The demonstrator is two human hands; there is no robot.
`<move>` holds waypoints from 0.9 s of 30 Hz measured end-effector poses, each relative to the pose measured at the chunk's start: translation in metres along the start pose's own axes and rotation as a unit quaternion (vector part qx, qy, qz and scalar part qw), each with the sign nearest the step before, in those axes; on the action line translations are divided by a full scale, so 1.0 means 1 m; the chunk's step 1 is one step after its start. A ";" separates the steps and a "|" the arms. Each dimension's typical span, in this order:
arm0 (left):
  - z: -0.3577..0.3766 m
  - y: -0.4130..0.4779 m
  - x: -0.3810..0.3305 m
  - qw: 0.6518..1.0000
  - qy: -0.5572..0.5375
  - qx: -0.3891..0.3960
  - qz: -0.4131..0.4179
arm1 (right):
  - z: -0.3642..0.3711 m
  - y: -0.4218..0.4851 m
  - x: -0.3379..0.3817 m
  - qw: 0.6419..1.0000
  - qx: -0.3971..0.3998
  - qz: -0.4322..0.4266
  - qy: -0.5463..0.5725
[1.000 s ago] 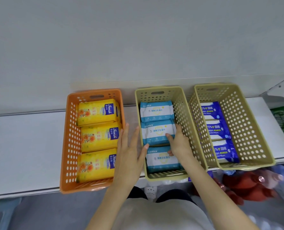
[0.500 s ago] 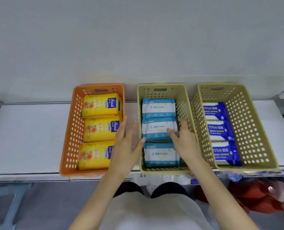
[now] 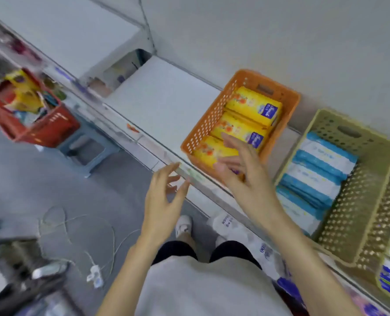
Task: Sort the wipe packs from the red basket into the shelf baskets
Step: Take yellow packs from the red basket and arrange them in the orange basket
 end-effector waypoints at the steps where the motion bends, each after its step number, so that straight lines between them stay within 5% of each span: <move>1: -0.019 -0.003 0.015 0.999 0.003 -0.020 -0.028 | 0.023 0.004 0.004 0.999 0.032 -0.011 0.004; 9: -0.165 0.002 0.132 0.972 -0.038 -0.149 -0.178 | 0.223 0.024 0.013 0.959 0.248 -0.072 -0.114; 18: -0.349 0.070 0.204 0.952 -0.021 -0.217 -0.216 | 0.417 0.074 0.048 0.941 0.286 -0.069 -0.169; 27: -0.429 0.146 0.271 0.927 -0.030 -0.231 -0.295 | 0.565 0.172 0.072 0.929 0.323 -0.039 -0.177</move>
Point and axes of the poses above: each hand's wrist, its own y-axis towards the middle knuckle, its own z-axis out of the palm, x = y × z, the point moved 2 cm from there along y, towards the middle knuckle, and after that the axes turned 7 degrees about -x, right-handed, at the moved point
